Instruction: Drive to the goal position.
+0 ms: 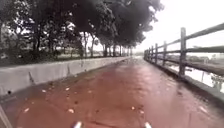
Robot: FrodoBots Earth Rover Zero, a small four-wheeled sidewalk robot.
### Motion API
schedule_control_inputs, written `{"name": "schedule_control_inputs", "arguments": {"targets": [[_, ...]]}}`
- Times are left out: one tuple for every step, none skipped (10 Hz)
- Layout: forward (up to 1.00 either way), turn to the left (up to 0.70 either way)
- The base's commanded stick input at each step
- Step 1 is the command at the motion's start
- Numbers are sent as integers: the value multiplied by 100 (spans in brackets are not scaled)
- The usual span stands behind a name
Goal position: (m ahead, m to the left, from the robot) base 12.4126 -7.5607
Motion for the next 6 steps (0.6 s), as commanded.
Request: {"name": "schedule_control_inputs", "arguments": {"targets": [[50,-20],[50,-37],[50,-43],[50,-10],[50,0],[50,0]]}}
